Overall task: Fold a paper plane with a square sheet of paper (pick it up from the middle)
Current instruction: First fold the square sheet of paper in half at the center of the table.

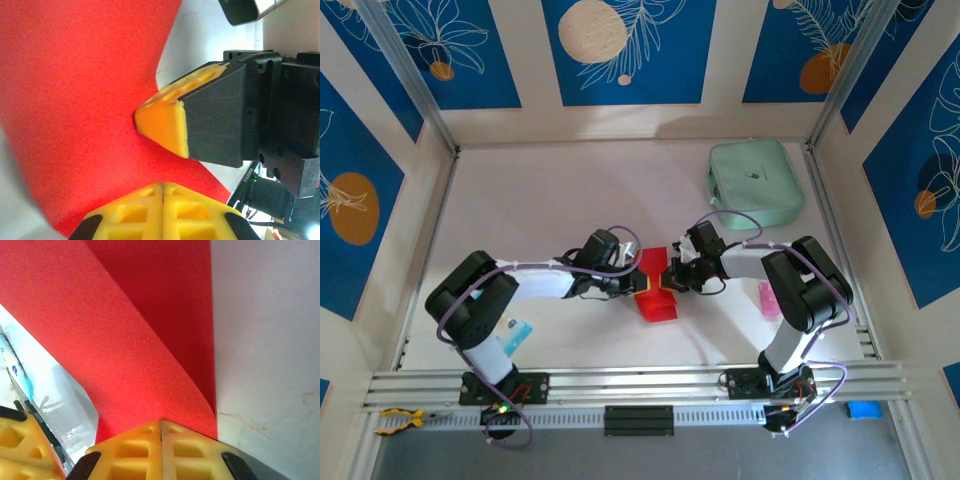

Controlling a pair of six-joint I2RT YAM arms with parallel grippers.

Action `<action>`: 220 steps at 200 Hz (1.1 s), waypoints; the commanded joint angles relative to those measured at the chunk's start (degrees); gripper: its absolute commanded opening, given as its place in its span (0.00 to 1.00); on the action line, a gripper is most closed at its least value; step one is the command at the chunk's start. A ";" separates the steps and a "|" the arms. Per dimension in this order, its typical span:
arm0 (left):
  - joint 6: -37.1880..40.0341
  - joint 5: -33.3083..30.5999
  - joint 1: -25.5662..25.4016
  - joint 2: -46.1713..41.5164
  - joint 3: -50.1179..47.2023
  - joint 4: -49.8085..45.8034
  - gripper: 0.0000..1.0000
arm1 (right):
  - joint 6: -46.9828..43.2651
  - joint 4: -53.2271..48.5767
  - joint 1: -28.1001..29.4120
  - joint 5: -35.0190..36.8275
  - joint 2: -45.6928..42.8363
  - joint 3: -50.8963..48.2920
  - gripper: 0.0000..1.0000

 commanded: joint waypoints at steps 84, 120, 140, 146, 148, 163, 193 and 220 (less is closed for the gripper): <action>7.24 -1.90 -1.28 4.79 -2.60 -11.60 0.00 | -0.16 -5.65 -0.37 5.61 1.55 -2.36 0.00; 6.49 -2.32 -1.34 -0.01 -1.29 -11.94 0.00 | -0.16 -5.70 -0.37 5.74 1.57 -2.27 0.00; 4.44 -0.99 -1.51 -2.16 -0.32 -10.59 0.00 | 0.04 -5.69 -0.38 5.92 1.56 -2.33 0.00; 3.62 -0.32 -1.63 -2.46 -0.31 -9.30 0.00 | 0.13 -5.66 -0.42 5.98 1.56 -2.42 0.00; 3.30 -0.15 -1.67 -2.48 -0.31 -8.95 0.00 | 0.11 -5.65 -0.39 5.98 1.56 -2.44 0.00; 1.89 1.06 -1.96 -2.32 -0.06 -7.44 0.00 | 0.10 -5.62 -0.37 5.94 1.56 -2.46 0.00; 0.86 2.32 -3.02 0.37 0.00 -5.63 0.00 | 0.14 -5.62 -0.43 5.98 1.60 -2.38 0.00; 2.08 1.43 -3.84 3.05 -1.62 -6.28 0.00 | 0.19 -5.73 -0.46 6.17 1.49 -2.49 0.00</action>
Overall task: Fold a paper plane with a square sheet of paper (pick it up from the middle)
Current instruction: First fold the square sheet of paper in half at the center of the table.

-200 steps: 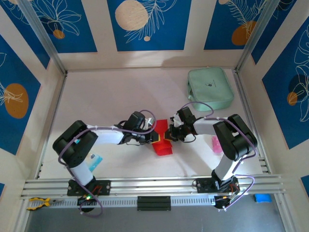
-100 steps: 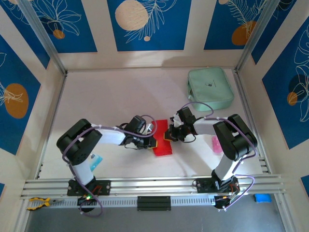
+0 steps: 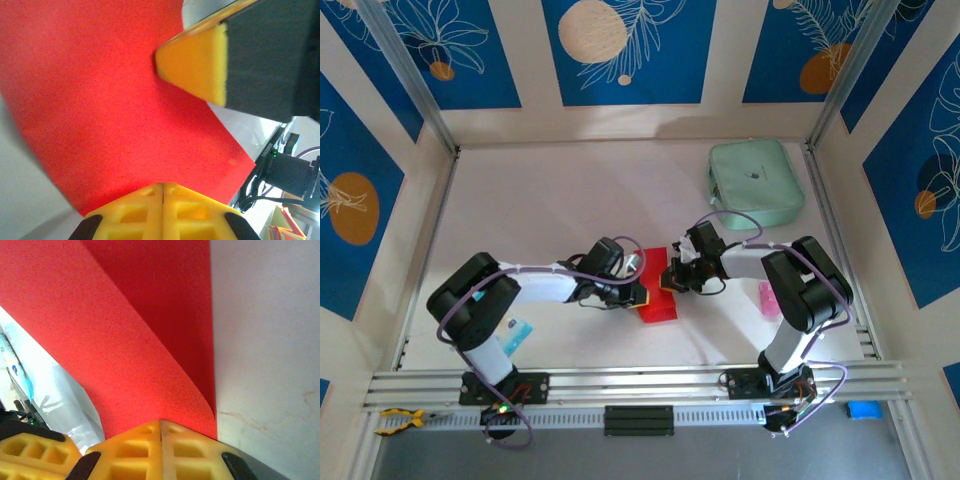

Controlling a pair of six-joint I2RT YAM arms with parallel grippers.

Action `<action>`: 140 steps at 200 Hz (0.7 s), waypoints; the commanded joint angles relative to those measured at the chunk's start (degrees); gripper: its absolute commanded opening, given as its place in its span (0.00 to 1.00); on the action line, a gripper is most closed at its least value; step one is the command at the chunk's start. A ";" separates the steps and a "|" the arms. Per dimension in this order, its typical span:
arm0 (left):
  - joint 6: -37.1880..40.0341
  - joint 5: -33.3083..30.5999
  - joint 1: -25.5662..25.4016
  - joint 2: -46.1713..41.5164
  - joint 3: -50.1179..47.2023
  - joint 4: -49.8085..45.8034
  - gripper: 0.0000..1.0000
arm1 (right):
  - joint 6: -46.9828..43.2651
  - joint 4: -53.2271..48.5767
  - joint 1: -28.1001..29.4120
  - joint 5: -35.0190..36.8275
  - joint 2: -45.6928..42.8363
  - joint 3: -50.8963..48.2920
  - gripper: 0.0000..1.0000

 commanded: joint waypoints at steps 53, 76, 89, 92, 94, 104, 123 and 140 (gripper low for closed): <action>5.53 -4.57 -1.42 3.14 -5.60 -6.44 0.00 | 0.18 -5.87 -0.73 6.34 1.10 -2.85 0.00; 4.68 -3.11 -1.67 0.86 -5.51 -5.29 0.00 | 0.30 -5.71 -1.00 6.33 0.89 -3.39 0.00; 3.98 -2.97 -2.02 -1.08 -4.40 -5.24 0.00 | 0.33 -5.63 -1.17 6.29 0.87 -3.41 0.00; 3.63 -3.05 -2.14 -1.51 -4.07 -5.08 0.00 | 0.32 -5.64 -1.17 6.31 0.84 -3.44 0.00; 3.40 -3.05 -2.14 -1.75 -3.88 -4.95 0.00 | 0.34 -5.58 -1.20 6.29 0.86 -3.40 0.00; 2.27 -3.13 -2.36 -2.72 -2.79 -4.17 0.00 | 0.48 -5.28 -1.32 6.29 0.81 -3.72 0.00; 1.66 -2.72 -2.78 -3.33 -0.36 -4.57 0.00 | 0.74 -4.65 -1.52 6.00 0.78 -4.20 0.00; 1.55 -2.76 -2.99 -3.29 -0.33 -4.25 0.00 | 0.80 -4.52 -1.61 6.11 0.63 -4.46 0.00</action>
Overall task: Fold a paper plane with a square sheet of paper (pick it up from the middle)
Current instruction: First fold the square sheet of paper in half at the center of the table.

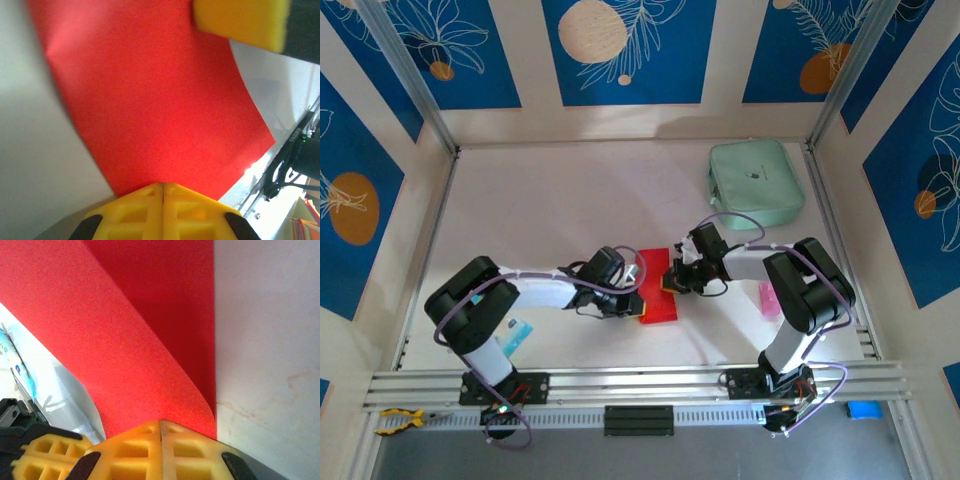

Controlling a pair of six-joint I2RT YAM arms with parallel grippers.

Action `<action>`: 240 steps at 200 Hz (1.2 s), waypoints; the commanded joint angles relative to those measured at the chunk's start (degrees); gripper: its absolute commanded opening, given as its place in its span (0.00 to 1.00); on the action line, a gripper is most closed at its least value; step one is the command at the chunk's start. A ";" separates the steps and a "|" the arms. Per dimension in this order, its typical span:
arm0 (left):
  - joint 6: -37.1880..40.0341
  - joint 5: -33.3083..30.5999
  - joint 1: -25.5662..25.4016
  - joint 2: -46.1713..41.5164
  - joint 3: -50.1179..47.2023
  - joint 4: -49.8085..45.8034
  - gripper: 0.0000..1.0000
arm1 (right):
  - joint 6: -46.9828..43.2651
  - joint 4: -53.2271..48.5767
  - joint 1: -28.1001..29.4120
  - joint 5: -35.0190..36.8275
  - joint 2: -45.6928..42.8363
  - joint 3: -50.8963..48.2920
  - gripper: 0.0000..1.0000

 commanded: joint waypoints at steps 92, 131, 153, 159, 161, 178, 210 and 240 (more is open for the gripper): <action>1.94 -0.30 -2.76 4.35 -2.10 -4.66 0.00 | 0.26 -5.28 -0.91 6.56 1.48 -3.24 0.00; 2.54 -1.03 -2.90 2.82 -5.80 -5.41 0.00 | 0.20 -5.31 -1.10 6.59 1.51 -3.22 0.00; 3.19 -1.33 -3.11 1.81 -6.55 -5.81 0.00 | 0.08 -5.26 -1.05 6.47 1.53 -3.18 0.00; 3.43 -1.35 -3.12 1.59 -6.67 -6.04 0.00 | 0.01 -5.28 -1.11 6.46 1.45 -3.20 0.00; 3.46 -1.39 -3.18 1.49 -6.69 -6.09 0.00 | 0.00 -5.26 -1.04 6.46 1.47 -3.14 0.00; 3.73 -1.83 -3.62 0.42 -7.17 -6.47 0.00 | -0.29 -5.26 -1.10 5.95 1.56 -3.00 0.00; 3.76 -1.90 -3.99 -1.89 -8.30 -7.27 0.00 | -1.13 -6.11 -1.06 5.49 2.50 -2.09 0.00; 3.41 -1.45 -4.08 -4.70 -9.68 -7.54 0.00 | -1.37 -6.67 -1.19 4.99 3.42 -0.90 0.00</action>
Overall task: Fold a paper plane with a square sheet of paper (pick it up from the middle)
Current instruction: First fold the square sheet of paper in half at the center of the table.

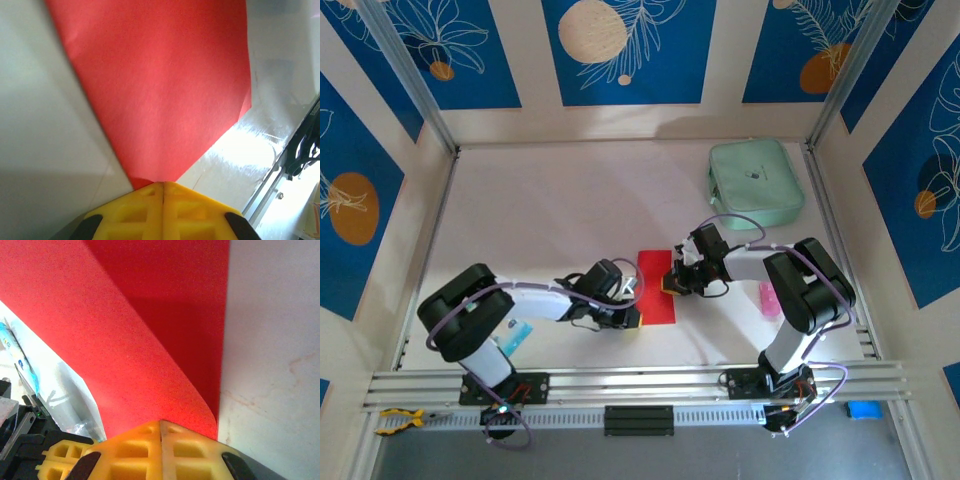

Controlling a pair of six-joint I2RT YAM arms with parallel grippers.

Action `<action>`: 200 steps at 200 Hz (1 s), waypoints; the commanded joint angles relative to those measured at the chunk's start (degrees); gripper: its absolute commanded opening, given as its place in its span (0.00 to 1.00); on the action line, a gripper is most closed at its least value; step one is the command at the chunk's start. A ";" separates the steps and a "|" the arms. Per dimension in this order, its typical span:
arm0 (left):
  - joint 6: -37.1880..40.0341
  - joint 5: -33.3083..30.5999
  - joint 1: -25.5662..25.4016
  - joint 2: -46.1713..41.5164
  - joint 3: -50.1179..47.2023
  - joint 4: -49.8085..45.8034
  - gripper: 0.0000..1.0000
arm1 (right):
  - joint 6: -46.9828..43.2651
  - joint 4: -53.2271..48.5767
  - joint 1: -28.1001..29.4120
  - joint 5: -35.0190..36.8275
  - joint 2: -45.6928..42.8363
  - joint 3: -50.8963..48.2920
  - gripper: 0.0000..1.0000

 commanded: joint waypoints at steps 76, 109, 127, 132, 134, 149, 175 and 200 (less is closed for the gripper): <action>4.35 -4.15 3.02 -16.47 4.86 -18.72 0.00 | -5.54 -10.79 0.05 2.15 5.49 5.75 0.00; 4.47 1.68 9.21 -9.50 9.10 -13.95 0.00 | -7.06 -14.49 0.98 2.17 7.67 9.80 0.00; 4.54 3.34 10.49 -4.89 11.79 -11.47 0.00 | -7.23 -14.84 0.99 1.95 8.03 10.42 0.00; 4.58 3.56 10.69 -3.78 12.51 -10.98 0.00 | -7.26 -14.98 0.98 1.82 8.14 10.65 0.00; 4.65 3.59 10.77 -3.40 12.80 -10.77 0.00 | -7.32 -15.05 0.98 1.82 8.20 10.69 0.00; 5.00 3.72 11.30 -0.52 14.40 -9.99 0.00 | -7.37 -15.44 0.98 1.86 8.48 10.96 0.00; 4.98 4.39 12.62 3.33 15.34 -7.81 0.00 | -7.28 -15.45 0.89 1.73 8.80 11.16 0.00; 4.17 5.87 13.58 5.93 15.15 -4.44 0.00 | -7.28 -15.63 0.89 1.51 9.24 11.48 0.00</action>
